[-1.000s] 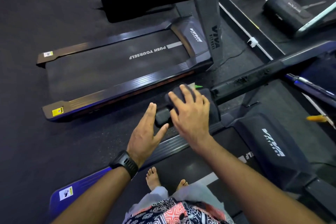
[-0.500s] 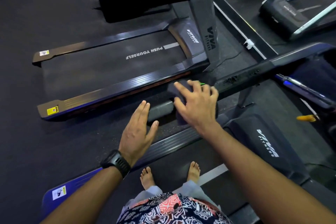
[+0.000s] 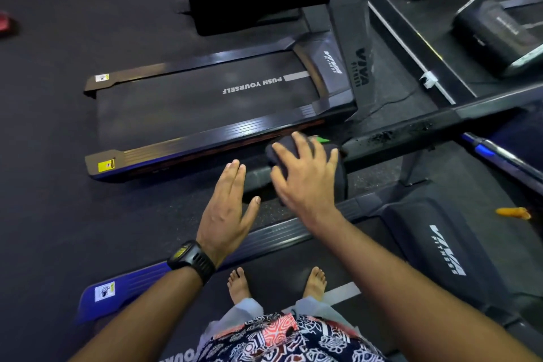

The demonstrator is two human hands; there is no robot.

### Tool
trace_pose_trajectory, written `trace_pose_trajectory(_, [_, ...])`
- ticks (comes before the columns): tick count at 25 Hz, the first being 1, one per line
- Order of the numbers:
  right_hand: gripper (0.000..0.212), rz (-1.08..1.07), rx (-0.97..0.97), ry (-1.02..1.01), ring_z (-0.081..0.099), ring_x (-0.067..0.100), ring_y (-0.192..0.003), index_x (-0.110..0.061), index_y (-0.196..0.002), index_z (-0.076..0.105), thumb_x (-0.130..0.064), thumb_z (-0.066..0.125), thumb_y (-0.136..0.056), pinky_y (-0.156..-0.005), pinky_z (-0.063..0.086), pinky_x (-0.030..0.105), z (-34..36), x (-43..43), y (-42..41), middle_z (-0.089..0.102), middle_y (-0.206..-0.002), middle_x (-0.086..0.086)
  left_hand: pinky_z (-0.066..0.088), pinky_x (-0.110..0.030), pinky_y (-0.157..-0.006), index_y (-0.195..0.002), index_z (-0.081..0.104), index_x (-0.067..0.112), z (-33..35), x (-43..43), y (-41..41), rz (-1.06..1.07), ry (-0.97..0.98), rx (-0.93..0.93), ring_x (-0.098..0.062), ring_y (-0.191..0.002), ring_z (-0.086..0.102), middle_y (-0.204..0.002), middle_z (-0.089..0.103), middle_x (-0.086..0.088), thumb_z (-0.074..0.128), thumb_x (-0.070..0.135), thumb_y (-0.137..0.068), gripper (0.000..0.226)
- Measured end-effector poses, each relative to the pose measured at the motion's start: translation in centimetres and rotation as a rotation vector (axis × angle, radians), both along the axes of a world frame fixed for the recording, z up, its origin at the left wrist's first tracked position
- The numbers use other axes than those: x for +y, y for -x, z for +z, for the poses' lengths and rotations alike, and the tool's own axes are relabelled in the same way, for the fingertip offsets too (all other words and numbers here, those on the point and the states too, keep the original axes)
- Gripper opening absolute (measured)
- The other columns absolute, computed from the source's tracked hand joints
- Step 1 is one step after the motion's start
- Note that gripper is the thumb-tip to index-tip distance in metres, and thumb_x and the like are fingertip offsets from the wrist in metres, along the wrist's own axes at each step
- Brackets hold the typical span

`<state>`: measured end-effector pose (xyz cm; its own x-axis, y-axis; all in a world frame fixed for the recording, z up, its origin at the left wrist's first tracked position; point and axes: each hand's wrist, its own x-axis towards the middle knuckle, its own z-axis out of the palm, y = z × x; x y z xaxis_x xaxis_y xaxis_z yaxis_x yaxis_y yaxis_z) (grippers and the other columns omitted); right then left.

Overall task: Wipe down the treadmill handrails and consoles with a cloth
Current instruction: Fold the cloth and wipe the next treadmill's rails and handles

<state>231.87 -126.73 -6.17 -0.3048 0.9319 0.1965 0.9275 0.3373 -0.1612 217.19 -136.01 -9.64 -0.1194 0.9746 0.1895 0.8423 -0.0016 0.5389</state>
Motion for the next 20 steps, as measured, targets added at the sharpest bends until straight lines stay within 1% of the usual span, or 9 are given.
trace_pose_trajectory(2, [0.050, 0.259, -0.040, -0.087, 0.047, 0.035, -0.132, -0.034, -0.134, 0.058, -0.049, 0.049, -0.088, -0.106, 0.033, 0.066, -0.9, -1.1, -0.7, 0.050, -0.148, 0.004, 0.013, -0.024, -0.122, -0.150, 0.033, 0.001, 0.0, 0.1, -0.2, 0.004, -0.007, 0.017, -0.021, -0.150, 0.020, -0.158, 0.030, -0.014, 0.045, 0.038, -0.097, 0.065])
trace_pose_trajectory(3, [0.050, 0.301, -0.039, -0.082, 0.051, 0.034, -0.128, -0.033, -0.133, 0.060, -0.049, 0.049, -0.087, -0.104, 0.035, 0.064, -0.6, 0.2, -1.7, 0.053, -0.145, 0.004, 0.014, -0.027, -0.123, -0.150, 0.033, 0.001, 0.0, 0.1, -0.3, 0.006, -0.005, 0.023, -0.021, -0.150, 0.019, -0.158, 0.030, -0.014, 0.045, 0.038, -0.098, 0.065])
trace_pose_trajectory(7, [0.050, -0.129, 0.057, 0.001, 0.053, 0.032, -0.126, -0.034, -0.127, 0.064, -0.047, 0.045, -0.083, -0.109, 0.034, 0.062, 0.5, 2.7, -1.6, 0.057, -0.140, 0.002, 0.018, -0.034, -0.123, -0.151, 0.031, 0.003, -0.2, 0.2, -0.4, 0.014, 0.012, 0.050, -0.019, -0.151, 0.017, -0.159, 0.028, -0.011, 0.043, 0.040, -0.098, 0.066])
trace_pose_trajectory(11, [0.052, 0.299, -0.033, -0.067, 0.048, 0.035, -0.130, -0.033, -0.134, 0.059, -0.047, 0.049, -0.085, -0.107, 0.034, 0.064, -0.8, -0.8, -0.9, 0.052, -0.146, 0.004, 0.018, -0.033, -0.122, -0.150, 0.034, 0.001, -0.1, 0.3, -0.7, 0.002, 0.005, 0.053, -0.022, -0.151, 0.017, -0.158, 0.031, -0.012, 0.043, 0.040, -0.097, 0.066])
trace_pose_trajectory(12, [0.052, 0.284, -0.015, -0.058, 0.050, 0.034, -0.128, -0.034, -0.132, 0.061, -0.048, 0.049, -0.083, -0.106, 0.036, 0.062, -0.5, 0.9, -1.9, 0.054, -0.144, 0.003, 0.016, -0.031, -0.122, -0.150, 0.033, 0.002, 0.0, 0.3, -0.8, 0.006, 0.013, 0.056, -0.021, -0.151, 0.015, -0.159, 0.030, -0.011, 0.042, 0.041, -0.097, 0.067])
trace_pose_trajectory(15, [0.051, -0.082, 0.079, 0.001, 0.051, 0.032, -0.127, -0.033, -0.128, 0.064, -0.046, 0.051, -0.081, -0.109, 0.034, 0.060, 0.4, 2.9, -2.6, 0.056, -0.141, 0.003, 0.012, -0.029, -0.122, -0.151, 0.032, 0.003, 0.0, 0.2, -1.0, 0.014, 0.032, 0.070, -0.018, -0.152, 0.011, -0.160, 0.028, -0.010, 0.041, 0.042, -0.098, 0.067])
trace_pose_trajectory(16, [0.051, -0.065, 0.053, -0.006, 0.049, 0.033, -0.129, -0.033, -0.129, 0.063, -0.046, 0.051, -0.082, -0.109, 0.034, 0.061, 0.2, 1.9, -1.8, 0.055, -0.143, 0.004, 0.011, -0.028, -0.122, -0.151, 0.032, 0.002, 0.0, 0.2, -1.0, 0.018, 0.030, 0.074, -0.018, -0.152, 0.011, -0.160, 0.028, -0.011, 0.042, 0.041, -0.097, 0.067])
trace_pose_trajectory(19, [0.053, 0.349, -0.032, -0.056, 0.047, 0.034, -0.129, -0.032, -0.135, 0.059, -0.047, 0.048, -0.085, -0.108, 0.036, 0.059, -0.6, 0.0, -2.1, 0.052, -0.146, 0.005, 0.014, -0.030, -0.123, -0.149, 0.034, 0.000, 0.1, 0.2, -1.1, 0.013, 0.011, 0.082, -0.022, -0.151, 0.015, -0.158, 0.031, -0.014, 0.044, 0.039, -0.096, 0.067])
trace_pose_trajectory(20, [0.053, 0.336, -0.021, -0.033, 0.051, 0.033, -0.126, -0.033, -0.133, 0.060, -0.047, 0.047, -0.084, -0.106, 0.038, 0.056, -0.3, 1.7, -2.9, 0.054, -0.144, 0.003, 0.017, -0.034, -0.123, -0.149, 0.034, 0.000, 0.1, 0.2, -1.1, 0.011, 0.011, 0.096, -0.023, -0.151, 0.016, -0.157, 0.032, -0.014, 0.044, 0.039, -0.096, 0.067])
